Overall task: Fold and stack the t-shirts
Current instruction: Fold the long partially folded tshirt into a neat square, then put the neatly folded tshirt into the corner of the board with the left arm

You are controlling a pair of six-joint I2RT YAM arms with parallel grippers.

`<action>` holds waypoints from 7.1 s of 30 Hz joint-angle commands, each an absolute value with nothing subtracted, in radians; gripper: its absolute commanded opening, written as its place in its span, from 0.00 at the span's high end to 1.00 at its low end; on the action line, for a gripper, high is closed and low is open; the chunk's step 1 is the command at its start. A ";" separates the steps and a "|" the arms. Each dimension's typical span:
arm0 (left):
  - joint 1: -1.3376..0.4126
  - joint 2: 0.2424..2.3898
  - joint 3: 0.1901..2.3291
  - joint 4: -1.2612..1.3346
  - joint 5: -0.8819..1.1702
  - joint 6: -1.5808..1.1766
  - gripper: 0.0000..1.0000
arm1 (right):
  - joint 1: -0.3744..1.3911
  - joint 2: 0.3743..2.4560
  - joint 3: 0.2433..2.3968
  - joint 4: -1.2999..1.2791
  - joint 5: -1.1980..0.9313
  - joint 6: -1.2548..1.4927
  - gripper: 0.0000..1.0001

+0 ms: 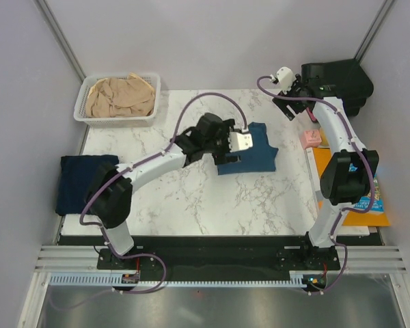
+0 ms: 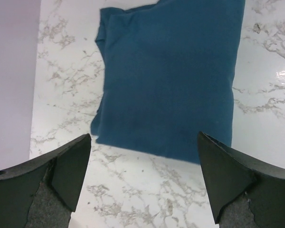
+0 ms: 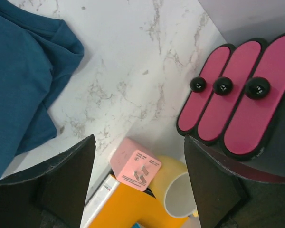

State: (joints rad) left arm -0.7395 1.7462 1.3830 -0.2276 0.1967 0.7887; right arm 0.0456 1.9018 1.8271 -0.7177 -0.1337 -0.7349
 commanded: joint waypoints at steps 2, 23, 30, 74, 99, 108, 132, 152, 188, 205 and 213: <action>-0.846 1.886 1.237 0.136 -0.105 0.819 0.00 | 0.028 1.842 1.855 -0.733 -0.038 -0.776 0.17; -1.063 2.011 1.333 0.021 -0.366 0.666 0.01 | -0.034 1.781 1.890 -0.732 -0.149 -0.776 0.13; -0.980 1.980 1.357 0.198 -0.477 0.785 0.01 | -0.032 1.773 1.856 -0.726 -0.163 -0.765 0.14; -0.937 1.976 1.525 0.111 -0.446 0.829 0.01 | -0.032 1.730 1.819 -0.698 -0.141 -0.715 0.13; -1.115 2.126 1.425 -0.106 -0.446 0.344 0.00 | -0.032 1.735 1.784 -0.678 -0.146 -0.762 0.12; -1.132 2.215 1.476 -0.074 -0.437 0.389 0.00 | -0.034 1.747 1.786 -0.667 -0.156 -0.746 0.12; -1.071 2.302 1.379 -0.031 -0.453 0.695 0.00 | -0.032 1.704 1.726 -0.627 -0.147 -0.744 0.12; -0.974 2.378 1.680 -0.446 -0.220 0.644 0.48 | -0.032 1.666 1.726 -0.614 -0.169 -0.724 0.12; -0.598 1.781 2.062 -1.279 -0.098 1.090 0.98 | -0.032 1.565 1.686 -0.577 -0.163 -0.716 0.12; -0.180 1.789 2.272 -1.355 -0.005 1.560 0.98 | -0.034 1.548 1.663 -0.574 -0.172 -0.693 0.12; -0.084 1.819 2.267 -1.362 0.058 1.647 0.98 | -0.034 1.537 1.652 -0.580 -0.150 -0.690 0.12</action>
State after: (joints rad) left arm -0.1165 1.8076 2.2524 -1.3567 0.0124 1.5406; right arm -0.0345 1.5818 1.6600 -0.5987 -0.1593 -0.7094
